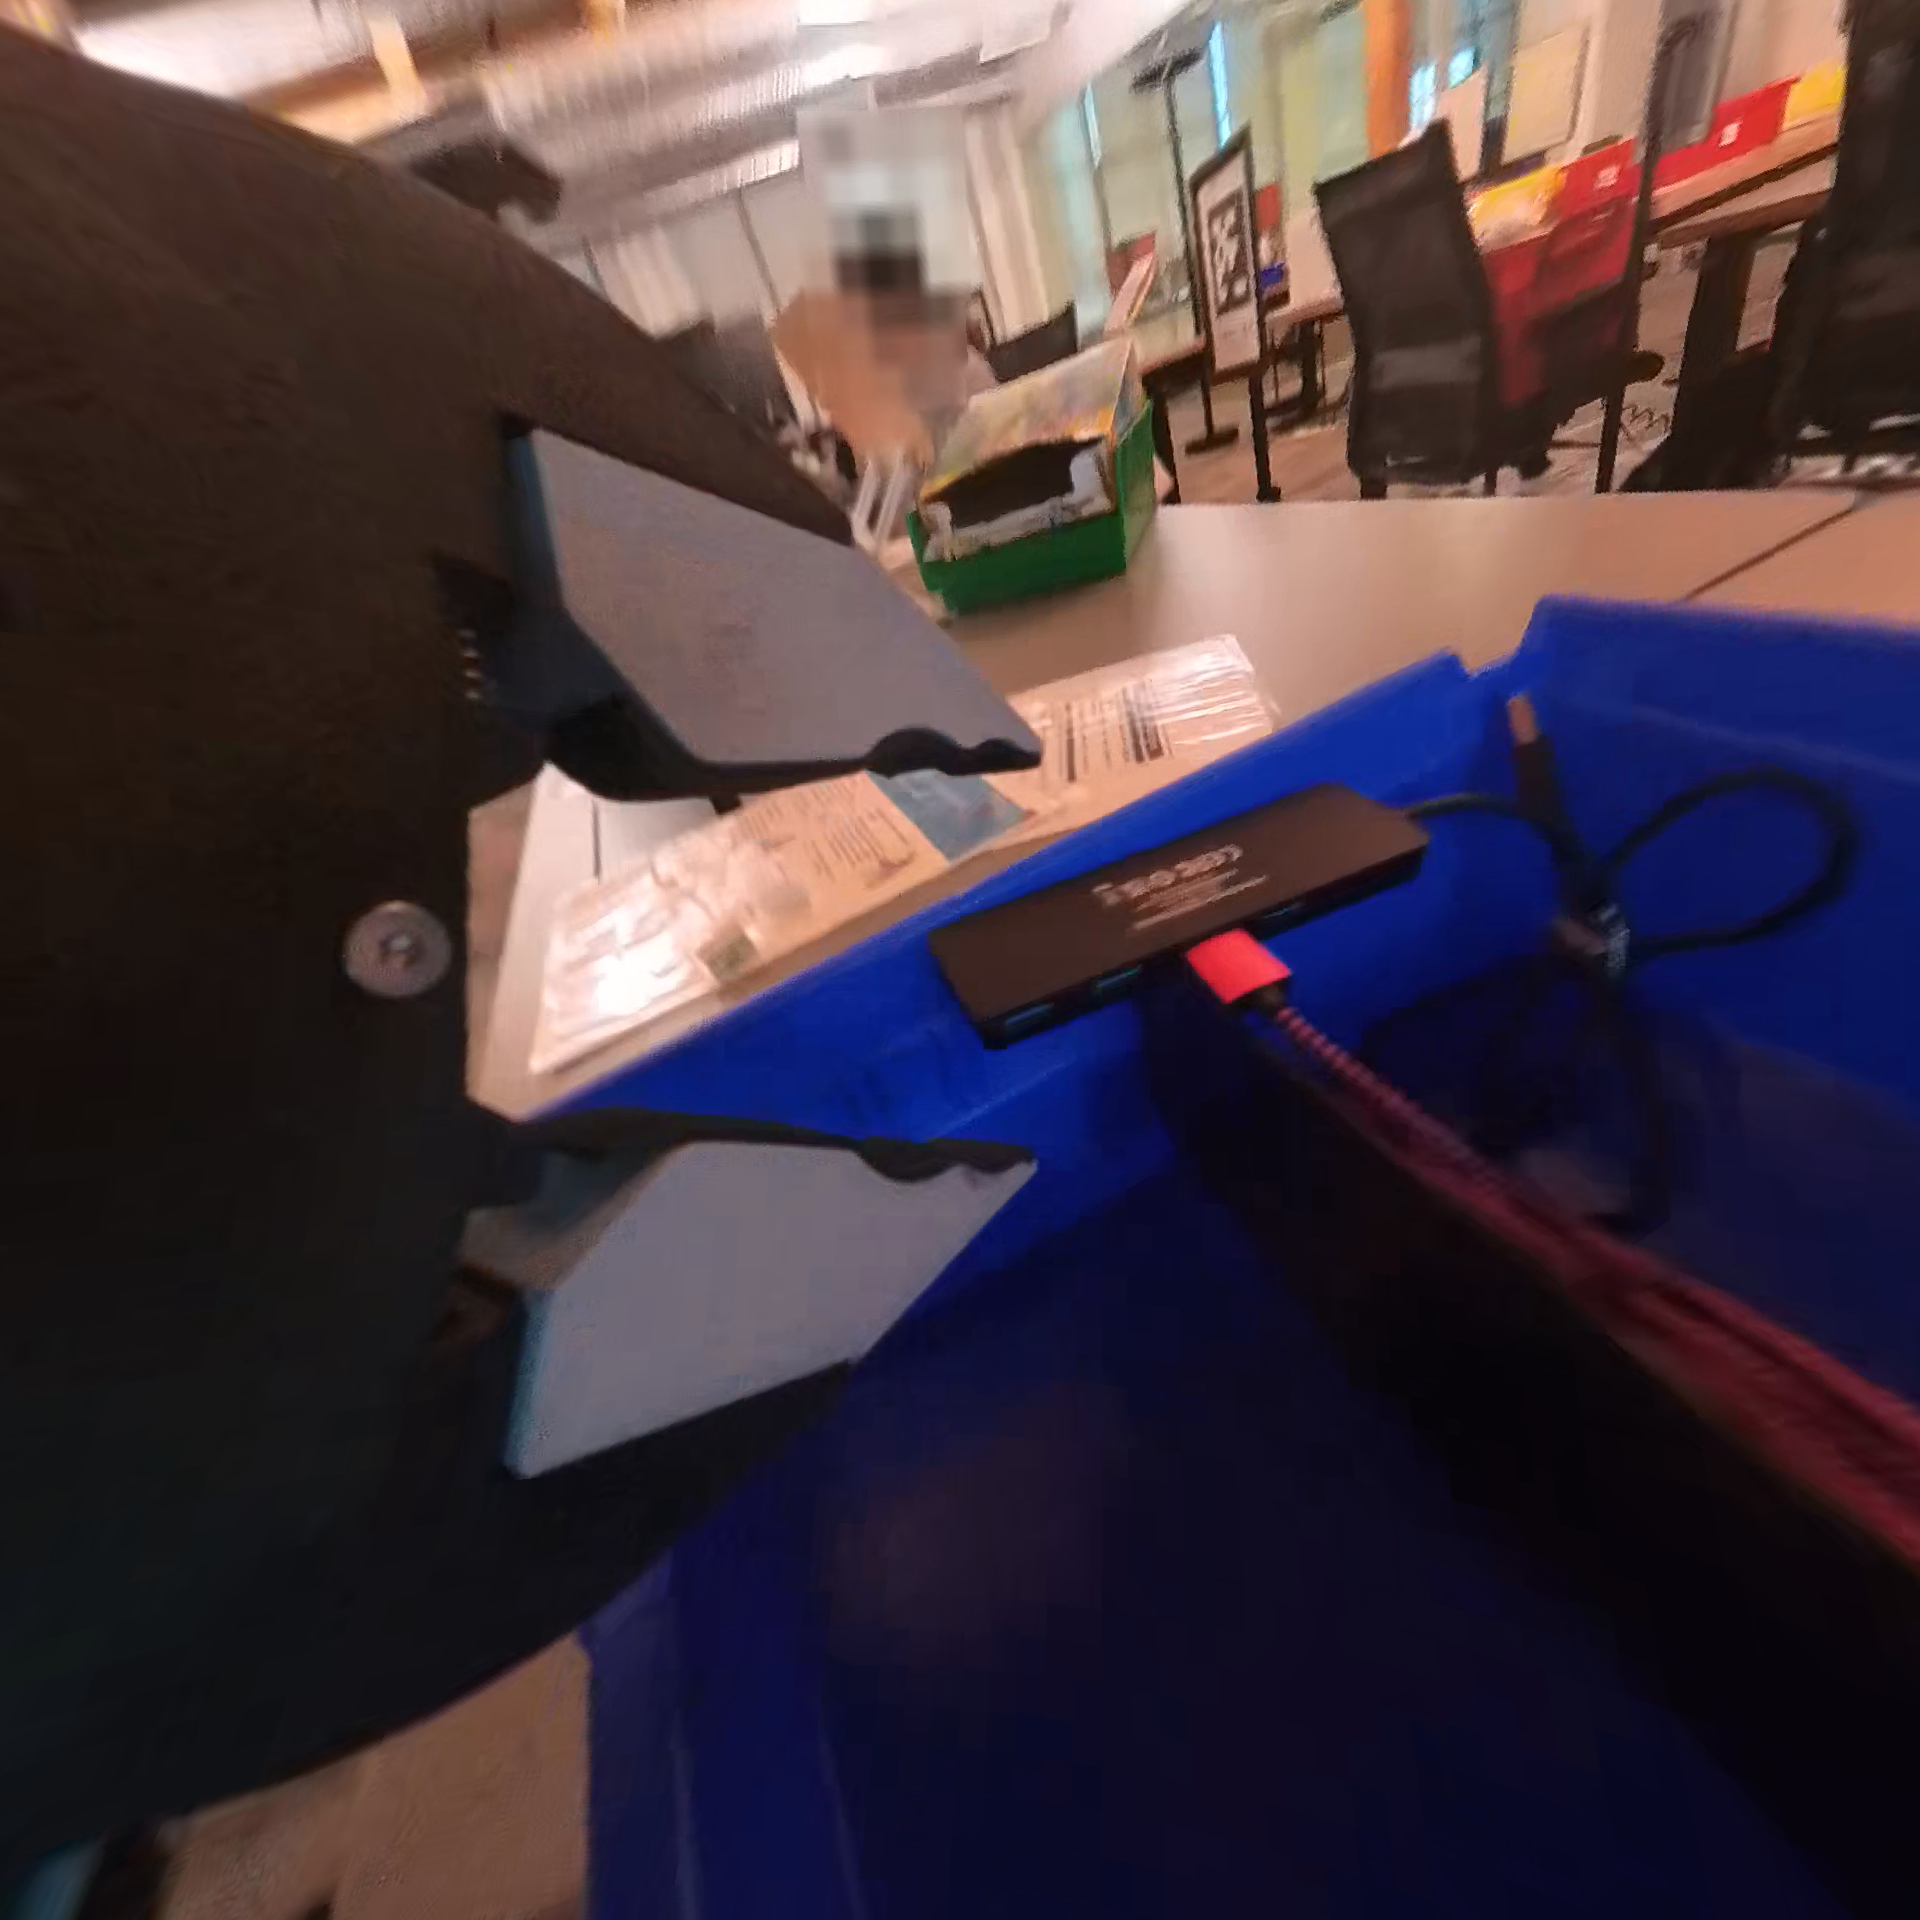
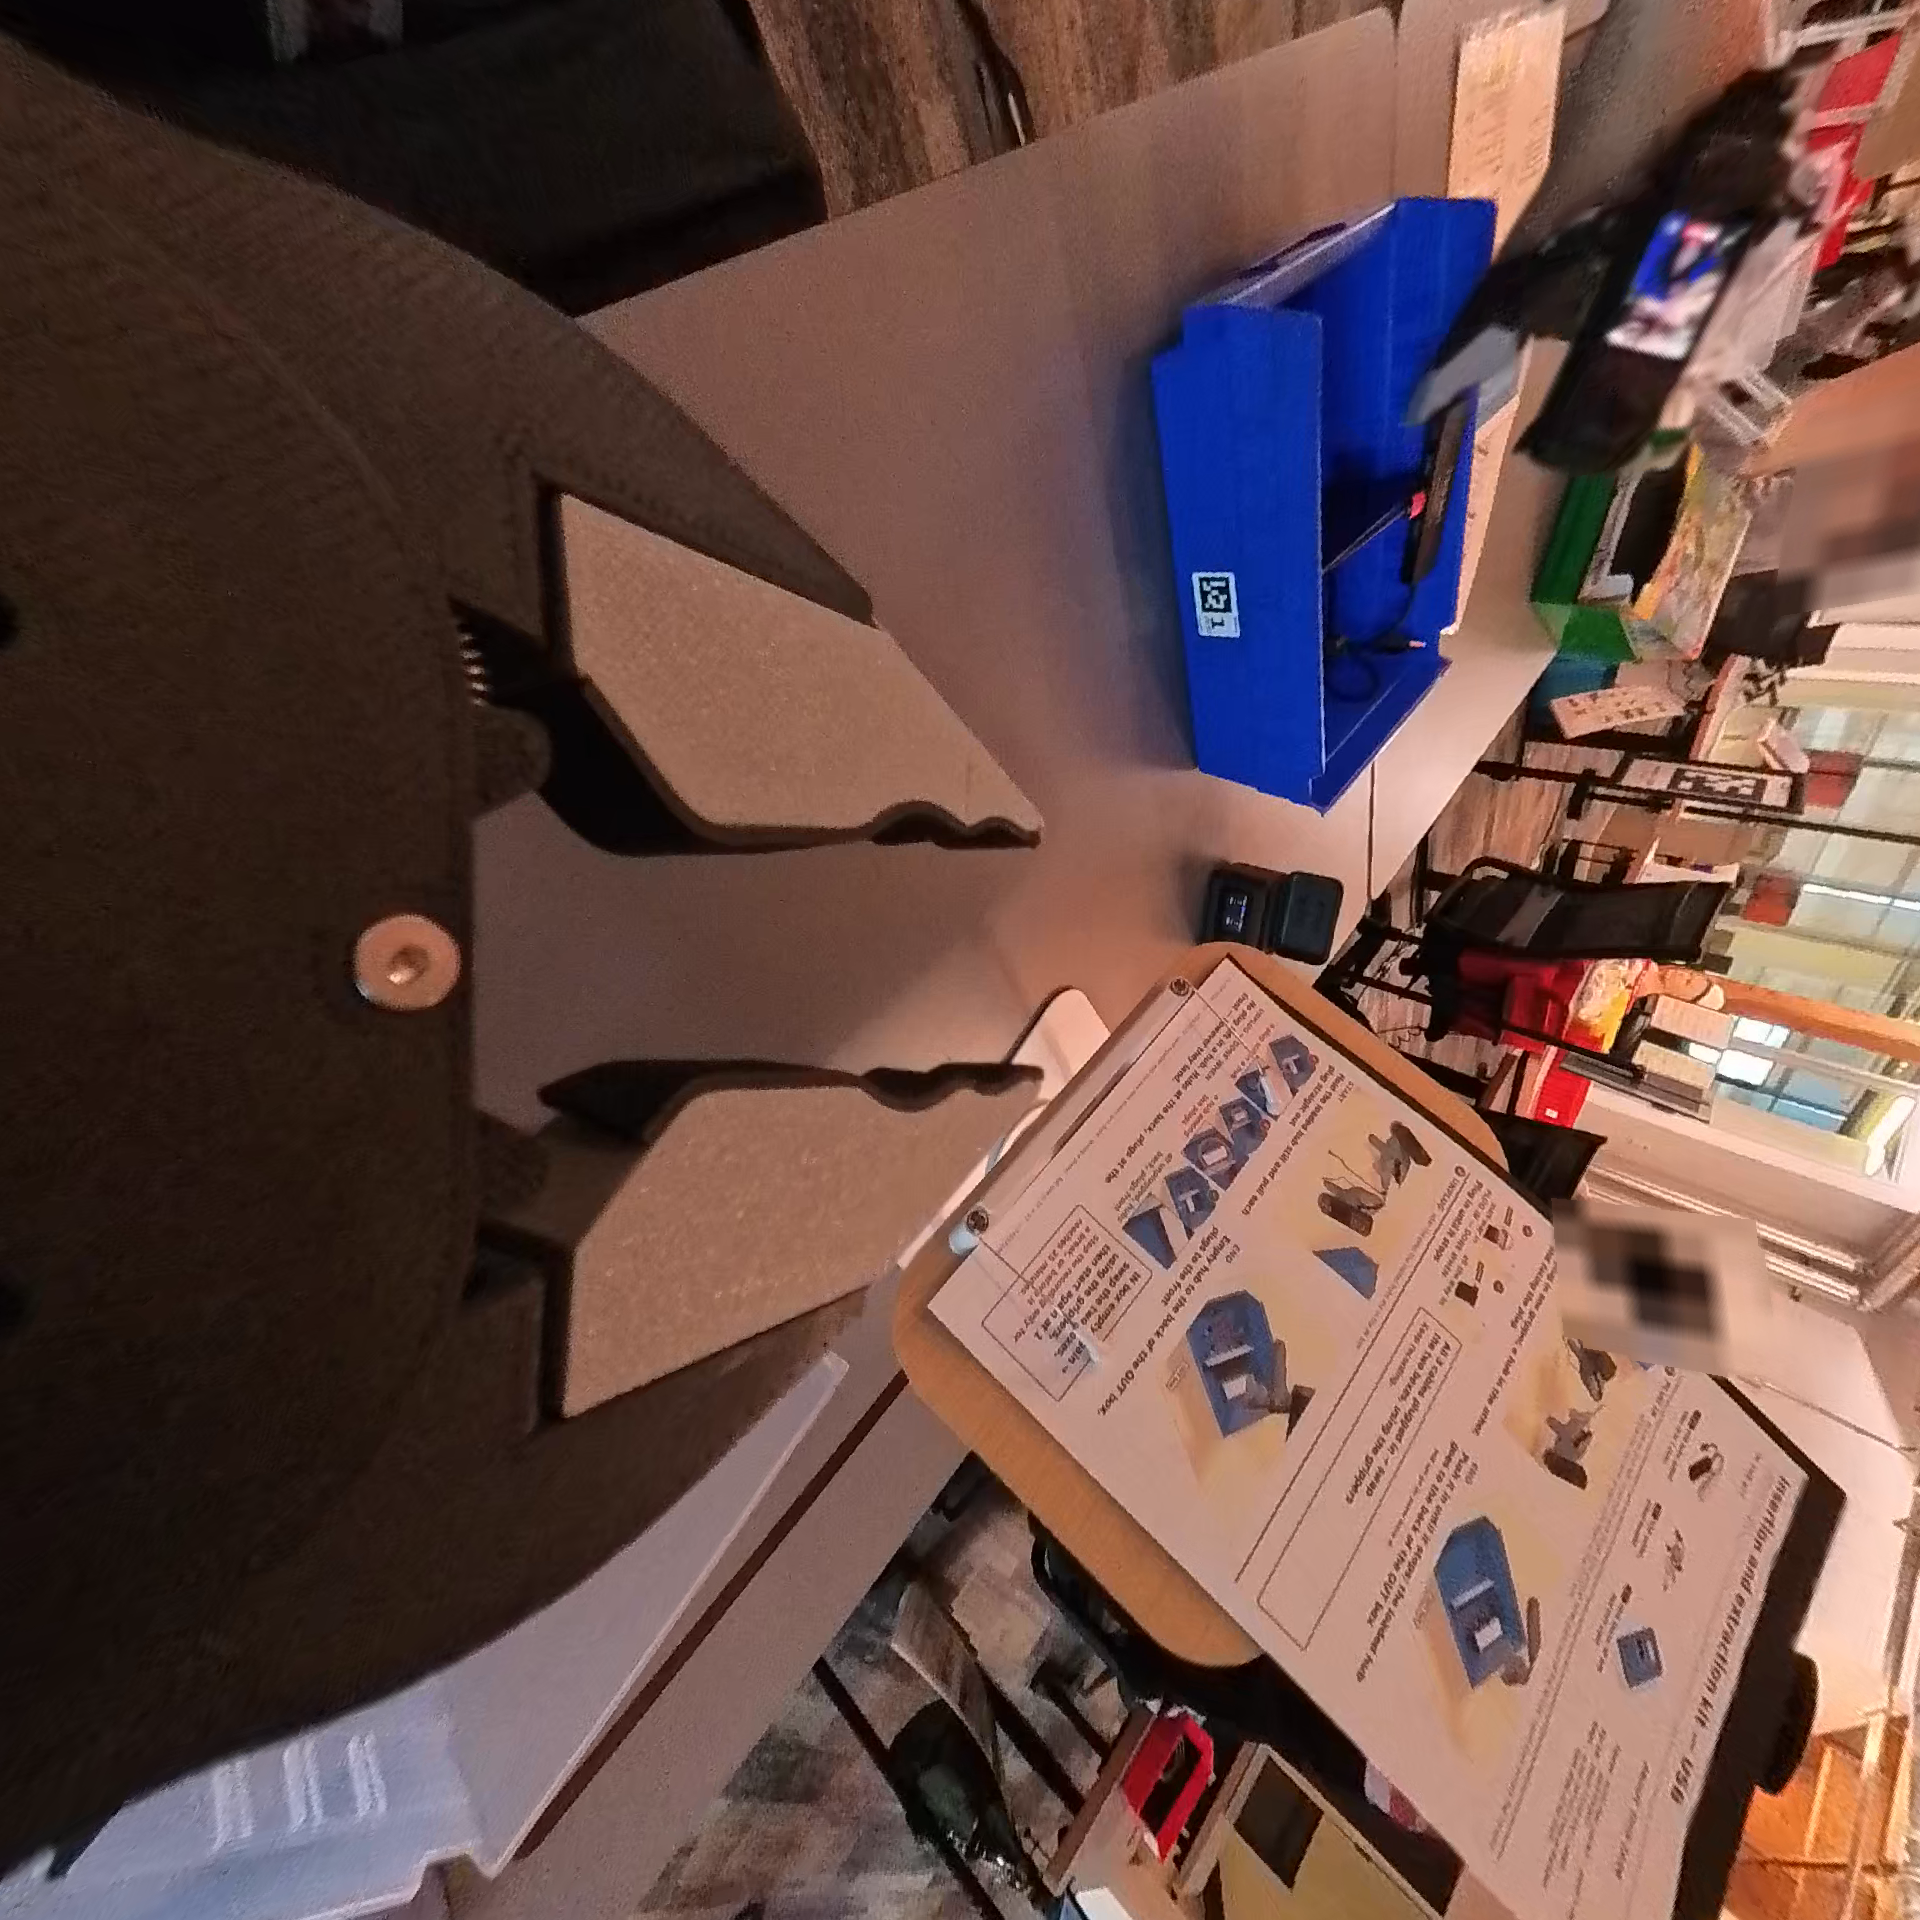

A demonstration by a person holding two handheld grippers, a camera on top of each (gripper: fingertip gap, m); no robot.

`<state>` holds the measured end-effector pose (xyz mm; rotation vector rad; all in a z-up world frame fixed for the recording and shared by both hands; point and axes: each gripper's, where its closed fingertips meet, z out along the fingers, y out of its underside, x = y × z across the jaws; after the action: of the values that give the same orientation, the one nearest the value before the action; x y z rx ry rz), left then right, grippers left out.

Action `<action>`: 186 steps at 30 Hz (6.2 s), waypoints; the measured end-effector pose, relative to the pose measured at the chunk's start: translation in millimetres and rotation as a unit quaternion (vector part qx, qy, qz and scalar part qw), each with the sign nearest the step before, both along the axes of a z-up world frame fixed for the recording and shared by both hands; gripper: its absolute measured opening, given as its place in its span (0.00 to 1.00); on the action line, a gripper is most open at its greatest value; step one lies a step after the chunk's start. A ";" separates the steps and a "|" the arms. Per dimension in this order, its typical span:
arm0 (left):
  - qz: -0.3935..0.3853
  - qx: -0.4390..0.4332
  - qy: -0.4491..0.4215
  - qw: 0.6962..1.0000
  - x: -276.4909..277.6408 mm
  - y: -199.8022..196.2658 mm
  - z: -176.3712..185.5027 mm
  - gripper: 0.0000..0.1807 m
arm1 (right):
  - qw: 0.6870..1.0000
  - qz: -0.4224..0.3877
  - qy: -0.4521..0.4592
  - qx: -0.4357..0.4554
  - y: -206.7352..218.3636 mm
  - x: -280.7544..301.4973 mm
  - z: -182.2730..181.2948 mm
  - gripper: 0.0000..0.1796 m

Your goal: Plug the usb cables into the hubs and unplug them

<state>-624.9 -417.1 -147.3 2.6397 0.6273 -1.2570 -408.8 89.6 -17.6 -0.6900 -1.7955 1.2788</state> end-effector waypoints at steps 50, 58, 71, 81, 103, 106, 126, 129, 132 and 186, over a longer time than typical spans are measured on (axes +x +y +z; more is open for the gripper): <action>-0.602 0.233 0.133 0.752 242.3 396.8 47.8 0.05 | 0.926 0.181 0.124 0.306 -102.1 36.8 -65.7 0.09; -0.593 0.306 0.064 0.742 244.8 395.3 45.8 0.04 | 0.929 0.212 0.120 0.278 -115.7 46.5 -69.9 0.03; -0.565 0.441 -0.047 0.695 258.8 410.6 49.5 0.06 | 0.948 0.264 0.041 0.171 -119.5 48.3 -66.2 0.02; -0.548 0.460 -0.097 0.692 268.1 402.3 54.3 0.07 | 0.944 0.323 -0.013 0.068 -126.2 54.9 -57.2 0.02; -0.486 0.363 -0.068 0.792 243.1 399.3 24.3 0.15 | 0.951 0.276 -0.008 0.140 -114.3 53.0 -62.1 0.02; -0.482 0.351 -0.063 0.801 241.0 397.7 22.1 0.15 | 0.950 0.260 -0.014 0.172 -115.3 47.6 -73.4 0.02; -0.482 0.307 -0.082 0.816 237.8 399.9 -2.2 0.05 | 0.943 0.267 -0.029 0.195 -126.5 45.9 -88.8 0.02; -0.486 0.308 -0.083 0.814 239.4 400.1 -1.6 0.05 | 0.943 0.267 -0.028 0.199 -126.7 47.2 -88.1 0.02; -0.489 0.307 -0.077 0.813 240.0 400.0 0.3 0.05 | 0.943 0.268 -0.023 0.196 -128.0 49.2 -85.0 0.02; -0.542 0.225 0.124 0.800 224.7 398.7 28.7 0.05 | 0.928 0.195 0.124 0.291 -136.1 44.9 -74.4 0.02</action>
<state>-400.2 -18.3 -118.5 3.3556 -0.8847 -1.8771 -363.8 -46.6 -92.0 0.1630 -2.0101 0.9321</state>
